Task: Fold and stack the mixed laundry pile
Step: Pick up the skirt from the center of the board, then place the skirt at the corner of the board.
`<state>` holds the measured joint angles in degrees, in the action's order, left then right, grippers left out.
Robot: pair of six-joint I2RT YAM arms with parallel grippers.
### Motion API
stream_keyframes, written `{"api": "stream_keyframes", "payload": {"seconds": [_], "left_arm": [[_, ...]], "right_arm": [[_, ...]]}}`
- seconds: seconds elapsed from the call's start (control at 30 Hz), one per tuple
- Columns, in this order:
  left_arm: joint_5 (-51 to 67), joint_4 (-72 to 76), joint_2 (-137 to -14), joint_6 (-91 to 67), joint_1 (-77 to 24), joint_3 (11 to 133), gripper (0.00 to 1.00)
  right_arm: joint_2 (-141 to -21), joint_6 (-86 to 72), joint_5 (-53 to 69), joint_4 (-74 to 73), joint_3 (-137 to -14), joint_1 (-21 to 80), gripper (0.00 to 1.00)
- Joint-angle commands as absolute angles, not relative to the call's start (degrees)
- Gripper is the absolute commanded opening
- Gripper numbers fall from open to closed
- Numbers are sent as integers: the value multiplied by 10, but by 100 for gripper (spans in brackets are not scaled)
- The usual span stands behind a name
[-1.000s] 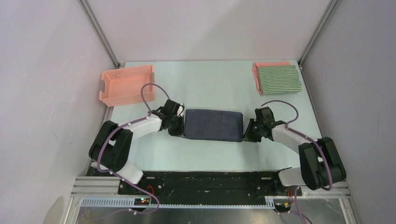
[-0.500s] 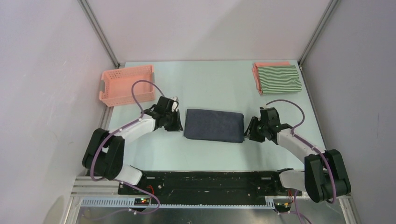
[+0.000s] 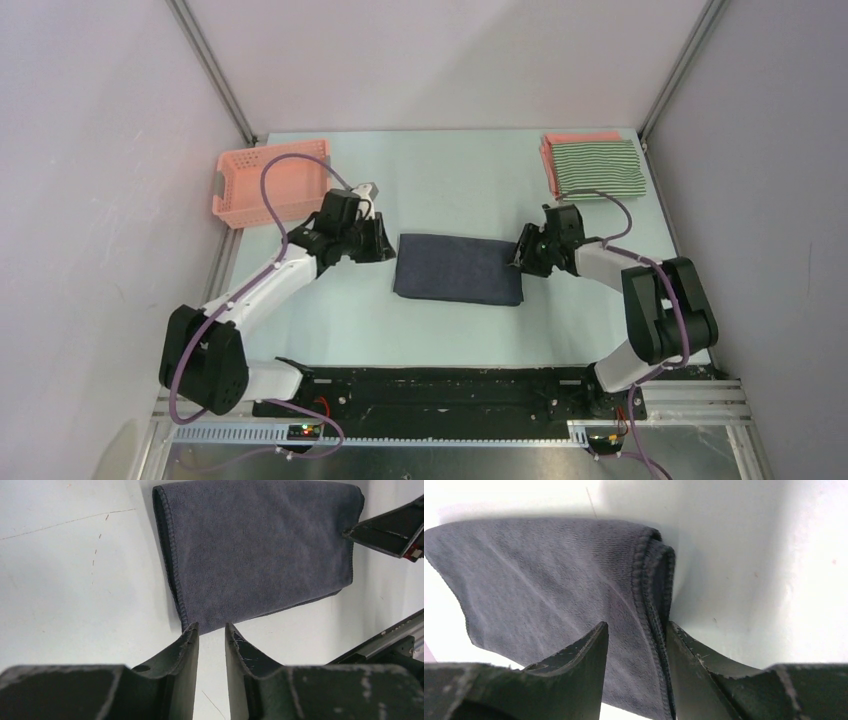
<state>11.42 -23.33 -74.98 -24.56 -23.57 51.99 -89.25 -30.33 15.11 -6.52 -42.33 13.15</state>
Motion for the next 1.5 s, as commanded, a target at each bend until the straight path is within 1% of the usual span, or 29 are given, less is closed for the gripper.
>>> {"api": "stream_keyframes", "payload": {"seconds": [0.0, 0.2, 0.3, 0.37, 0.43, 0.47, 0.5, 0.53, 0.6, 0.7, 0.83, 0.87, 0.93, 1.1, 1.23, 1.33, 1.47], "left_arm": [[137, -240, -730, -228, -224, 541, 31], [155, -247, -713, -223, -206, 556, 32], [155, -252, -707, -216, -200, 562, 33], [155, -260, -701, -209, -194, 562, 33], [150, -266, -694, -204, -188, 561, 33], [146, -267, -690, -198, -187, 560, 34], [144, -272, -688, -195, -184, 560, 34], [142, -275, -685, -190, -183, 560, 34], [140, -283, -683, -182, -177, 563, 34], [134, -292, -680, -170, -171, 563, 35], [116, -296, -678, -155, -168, 556, 36], [111, -297, -678, -152, -168, 554, 36], [108, -297, -682, -148, -167, 551, 36], [114, -297, -693, -146, -166, 548, 37], [112, -298, -696, -144, -165, 546, 37], [110, -299, -697, -143, -165, 543, 37], [112, -300, -703, -143, -165, 545, 38]], "right_arm": [[-930, -303, 140, -60, -429, 148, 49], [-960, -303, 136, -69, -439, 147, 36], [-972, -303, 129, -83, -451, 155, 33], [-976, -303, 127, -83, -452, 158, 28], [-977, -294, 119, -82, -461, 159, 16], [-977, -277, 116, -84, -468, 161, 6], [-976, -266, 112, -91, -487, 163, 2], [-976, -239, 111, -95, -497, 163, 0], [-977, -192, 95, -114, -537, 169, 0], [-991, -111, 31, -163, -618, 178, 0], [-1041, -50, -31, -229, -730, 170, 0], [-1061, -45, -35, -240, -749, 165, 0], [-1096, -28, -48, -283, -832, 157, 0], [-1209, 13, -81, -354, -993, 140, 0], [-1295, 18, -107, -440, -1150, 119, 0], [-1334, 21, -124, -501, -1266, 102, 0], [-1357, 21, -126, -531, -1352, 81, 0]]}}
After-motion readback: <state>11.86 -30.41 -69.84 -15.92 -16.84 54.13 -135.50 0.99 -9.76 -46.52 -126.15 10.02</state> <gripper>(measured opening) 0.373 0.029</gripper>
